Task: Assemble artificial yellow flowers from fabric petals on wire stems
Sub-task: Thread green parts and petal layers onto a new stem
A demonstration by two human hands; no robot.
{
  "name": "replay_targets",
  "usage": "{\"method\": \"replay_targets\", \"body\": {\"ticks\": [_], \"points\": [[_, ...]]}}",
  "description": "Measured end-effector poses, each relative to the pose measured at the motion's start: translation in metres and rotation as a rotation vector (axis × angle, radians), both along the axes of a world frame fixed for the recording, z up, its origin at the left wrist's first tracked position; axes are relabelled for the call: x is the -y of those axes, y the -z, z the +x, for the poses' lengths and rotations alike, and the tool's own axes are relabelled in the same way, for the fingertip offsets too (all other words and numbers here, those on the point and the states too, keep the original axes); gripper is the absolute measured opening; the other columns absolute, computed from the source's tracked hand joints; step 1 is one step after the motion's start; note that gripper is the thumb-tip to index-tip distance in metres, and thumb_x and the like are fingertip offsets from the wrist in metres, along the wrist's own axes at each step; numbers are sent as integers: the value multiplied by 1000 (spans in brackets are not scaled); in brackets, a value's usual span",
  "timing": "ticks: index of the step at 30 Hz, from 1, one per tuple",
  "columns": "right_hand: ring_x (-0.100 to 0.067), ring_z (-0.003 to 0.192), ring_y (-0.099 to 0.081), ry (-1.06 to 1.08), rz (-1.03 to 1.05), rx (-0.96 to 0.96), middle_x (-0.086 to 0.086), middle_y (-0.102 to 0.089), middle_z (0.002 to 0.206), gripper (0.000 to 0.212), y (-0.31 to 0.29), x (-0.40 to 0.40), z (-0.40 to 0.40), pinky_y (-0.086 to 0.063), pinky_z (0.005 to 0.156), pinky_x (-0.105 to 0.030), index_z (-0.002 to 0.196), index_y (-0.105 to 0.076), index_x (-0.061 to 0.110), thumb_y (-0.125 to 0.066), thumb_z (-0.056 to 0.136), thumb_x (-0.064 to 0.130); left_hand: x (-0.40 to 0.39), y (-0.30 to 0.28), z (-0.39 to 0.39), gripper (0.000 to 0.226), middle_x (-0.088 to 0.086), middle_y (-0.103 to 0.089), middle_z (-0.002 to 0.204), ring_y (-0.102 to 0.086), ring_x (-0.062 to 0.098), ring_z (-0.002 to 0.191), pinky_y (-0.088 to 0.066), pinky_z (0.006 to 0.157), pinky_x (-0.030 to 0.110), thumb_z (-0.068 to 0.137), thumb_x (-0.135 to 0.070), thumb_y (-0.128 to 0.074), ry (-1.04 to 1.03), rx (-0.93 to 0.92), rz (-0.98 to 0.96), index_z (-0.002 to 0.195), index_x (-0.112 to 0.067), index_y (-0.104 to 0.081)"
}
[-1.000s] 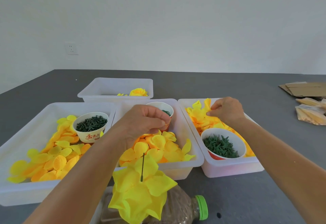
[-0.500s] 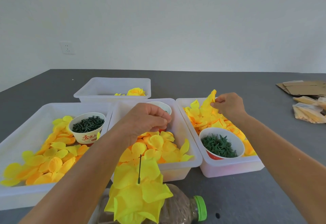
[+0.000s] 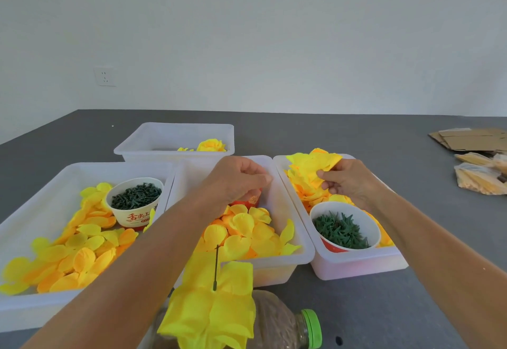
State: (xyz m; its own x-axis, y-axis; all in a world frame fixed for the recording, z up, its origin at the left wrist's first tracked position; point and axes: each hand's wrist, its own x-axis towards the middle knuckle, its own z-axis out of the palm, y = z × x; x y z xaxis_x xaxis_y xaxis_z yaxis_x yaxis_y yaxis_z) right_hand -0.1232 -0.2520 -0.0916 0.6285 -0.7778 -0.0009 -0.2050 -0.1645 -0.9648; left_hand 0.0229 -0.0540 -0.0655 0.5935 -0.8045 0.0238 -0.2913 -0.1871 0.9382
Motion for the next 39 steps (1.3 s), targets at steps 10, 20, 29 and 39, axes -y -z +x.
{"method": "replay_targets", "body": {"ticks": [10,20,29,39], "points": [[-9,50,-57,-297,-93,9,-3,-64,55,14,1,-15,-12,-46,53,-20,75,-66,14,-67,82,1,44,3,-4,32,14,-70,89,-65,17,68,-56,67,27,76,-24,-77,-15,-44,39,96,-4,-64],[-8,56,-62,-209,-212,-22,0,-68,62,20,4,3,-14,-51,59,-20,73,-67,9,-68,76,-10,49,4,-9,10,9,-65,79,-62,13,62,-51,58,20,83,-3,-67,-10,-209,-87,80,-9,-60],[-18,74,-59,147,-633,-189,1,-65,72,18,6,12,0,-43,73,-23,73,-68,12,-63,78,-4,44,5,-1,14,7,-65,75,-65,7,51,-55,56,22,90,-4,-58,-33,-299,-188,79,-11,-57],[-21,132,-38,113,-840,-750,0,-47,141,49,7,11,7,-35,104,-31,132,-53,20,-41,90,-1,30,-1,3,22,9,-66,86,-65,19,75,-58,61,26,96,-1,-43,93,-448,-283,90,-8,-62]]}}
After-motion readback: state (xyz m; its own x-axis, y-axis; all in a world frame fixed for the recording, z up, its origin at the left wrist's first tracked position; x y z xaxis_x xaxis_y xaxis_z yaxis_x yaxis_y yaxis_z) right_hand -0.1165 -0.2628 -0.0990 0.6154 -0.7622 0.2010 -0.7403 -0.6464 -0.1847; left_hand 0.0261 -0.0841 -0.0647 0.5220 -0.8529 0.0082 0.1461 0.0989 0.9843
